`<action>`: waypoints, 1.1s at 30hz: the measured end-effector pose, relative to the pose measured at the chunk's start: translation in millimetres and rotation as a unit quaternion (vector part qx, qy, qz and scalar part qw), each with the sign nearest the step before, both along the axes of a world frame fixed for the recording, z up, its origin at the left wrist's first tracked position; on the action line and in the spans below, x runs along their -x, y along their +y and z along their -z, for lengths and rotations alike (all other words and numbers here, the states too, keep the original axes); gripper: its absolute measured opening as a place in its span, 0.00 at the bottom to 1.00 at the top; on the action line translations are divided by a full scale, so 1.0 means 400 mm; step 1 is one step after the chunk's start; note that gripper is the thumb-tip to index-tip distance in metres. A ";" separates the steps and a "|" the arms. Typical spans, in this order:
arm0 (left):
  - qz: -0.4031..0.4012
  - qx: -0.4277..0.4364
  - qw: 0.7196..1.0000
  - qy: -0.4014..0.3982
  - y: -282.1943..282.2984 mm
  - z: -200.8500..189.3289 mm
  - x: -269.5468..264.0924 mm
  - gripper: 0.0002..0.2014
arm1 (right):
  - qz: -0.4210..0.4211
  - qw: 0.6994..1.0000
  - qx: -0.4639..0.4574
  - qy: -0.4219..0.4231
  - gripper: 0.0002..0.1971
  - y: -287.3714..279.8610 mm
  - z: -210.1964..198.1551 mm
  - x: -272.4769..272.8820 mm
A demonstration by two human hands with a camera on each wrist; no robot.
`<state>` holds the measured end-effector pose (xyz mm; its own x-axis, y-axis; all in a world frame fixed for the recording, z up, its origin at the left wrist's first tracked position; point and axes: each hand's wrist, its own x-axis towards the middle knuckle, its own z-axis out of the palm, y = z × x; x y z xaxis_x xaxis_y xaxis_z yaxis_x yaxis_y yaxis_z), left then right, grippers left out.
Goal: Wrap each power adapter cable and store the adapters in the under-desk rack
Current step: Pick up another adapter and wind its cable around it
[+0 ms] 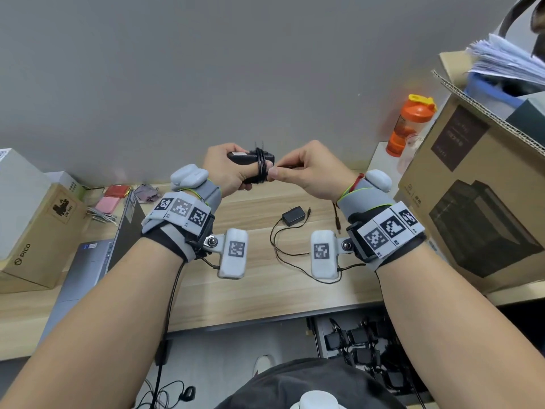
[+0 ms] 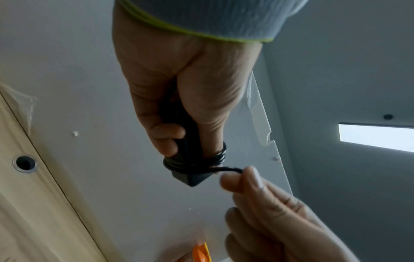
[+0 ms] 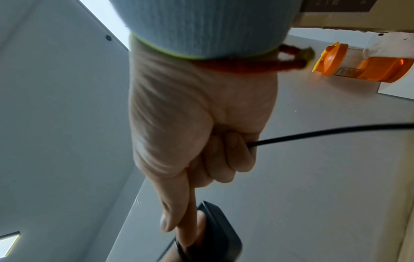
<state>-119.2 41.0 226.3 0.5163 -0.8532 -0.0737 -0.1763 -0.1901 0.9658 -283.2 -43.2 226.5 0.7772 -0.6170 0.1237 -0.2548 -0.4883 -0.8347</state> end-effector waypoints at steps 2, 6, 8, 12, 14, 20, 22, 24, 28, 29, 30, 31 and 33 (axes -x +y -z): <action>0.027 -0.024 0.999 -0.032 0.003 0.002 0.003 0.19 | 0.014 1.000 0.014 -0.010 0.08 -0.013 -0.009 0.003; 0.093 -0.062 0.992 -0.064 0.004 -0.003 0.010 0.18 | 0.039 0.999 0.020 -0.029 0.06 -0.037 -0.023 0.012; 0.119 -0.065 0.988 -0.067 0.006 -0.008 0.019 0.17 | 0.049 0.998 0.010 -0.047 0.05 -0.045 -0.029 0.017; 0.153 -0.062 0.983 -0.075 0.006 -0.024 0.033 0.17 | 0.056 0.995 -0.011 -0.078 0.05 -0.054 -0.026 0.024; 0.172 -0.058 0.981 -0.074 0.005 -0.032 0.040 0.16 | 0.067 0.993 -0.017 -0.098 0.05 -0.060 -0.020 0.027; 0.167 -0.011 0.986 -0.009 0.002 -0.043 0.058 0.16 | 0.079 0.988 -0.035 -0.127 0.09 -0.070 0.016 0.030; 0.160 0.007 0.987 0.007 0.001 -0.047 0.059 0.15 | 0.086 0.987 -0.049 -0.126 0.11 -0.065 0.026 0.026; 0.157 0.025 0.987 0.030 0.003 -0.052 0.062 0.15 | 0.088 0.986 -0.073 -0.121 0.15 -0.063 0.037 0.022; 0.119 0.062 0.986 0.096 -0.015 -0.058 0.054 0.17 | 0.089 0.987 -0.095 -0.091 0.17 -0.053 0.072 0.008; 0.105 0.062 0.987 0.102 -0.020 -0.059 0.050 0.18 | 0.084 0.987 -0.102 -0.086 0.17 -0.049 0.079 0.006; 0.093 0.060 0.988 0.106 -0.024 -0.060 0.049 0.19 | 0.080 0.987 -0.111 -0.081 0.17 -0.043 0.084 0.003; 0.084 0.061 0.989 0.110 -0.027 -0.058 0.047 0.20 | 0.076 0.987 -0.119 -0.078 0.17 -0.039 0.088 0.000; 0.066 0.074 0.987 0.123 -0.035 -0.049 0.042 0.16 | 0.065 0.987 -0.135 -0.066 0.17 -0.029 0.088 -0.005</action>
<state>-136.1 26.9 246.0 0.3824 -0.9225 -0.0531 0.0538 -0.0351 0.9979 -281.1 -54.8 191.1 0.6777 -0.7344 0.0370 -0.1806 -0.2150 -0.9598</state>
